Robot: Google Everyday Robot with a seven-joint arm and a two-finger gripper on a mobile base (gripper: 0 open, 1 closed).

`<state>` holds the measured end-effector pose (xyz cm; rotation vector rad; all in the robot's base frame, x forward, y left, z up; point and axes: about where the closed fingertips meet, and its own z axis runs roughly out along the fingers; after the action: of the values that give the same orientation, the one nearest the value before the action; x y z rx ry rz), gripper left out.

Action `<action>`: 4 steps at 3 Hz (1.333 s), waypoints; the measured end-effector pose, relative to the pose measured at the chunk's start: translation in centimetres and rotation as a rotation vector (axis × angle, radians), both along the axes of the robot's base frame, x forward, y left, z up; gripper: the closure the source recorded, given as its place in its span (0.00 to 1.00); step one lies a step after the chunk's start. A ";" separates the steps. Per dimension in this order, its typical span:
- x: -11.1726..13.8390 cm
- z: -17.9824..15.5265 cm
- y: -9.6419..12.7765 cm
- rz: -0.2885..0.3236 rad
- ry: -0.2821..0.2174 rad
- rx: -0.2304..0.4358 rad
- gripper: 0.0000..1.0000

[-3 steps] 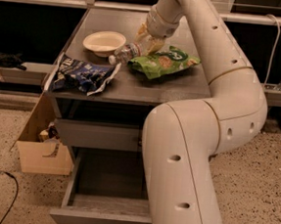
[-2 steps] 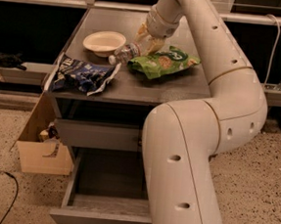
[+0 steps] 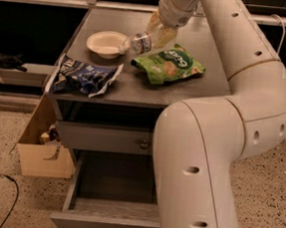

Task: Place water bottle into middle drawer

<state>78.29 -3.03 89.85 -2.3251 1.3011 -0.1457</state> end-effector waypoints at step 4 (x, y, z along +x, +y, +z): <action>-19.8 22.8 -6.0 -0.231 -0.437 0.346 1.00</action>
Offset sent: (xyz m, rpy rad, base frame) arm -0.1864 -0.0767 0.0237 0.1158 -0.1002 -0.1805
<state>58.53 -9.04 112.60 -1.7291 1.2467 -0.4398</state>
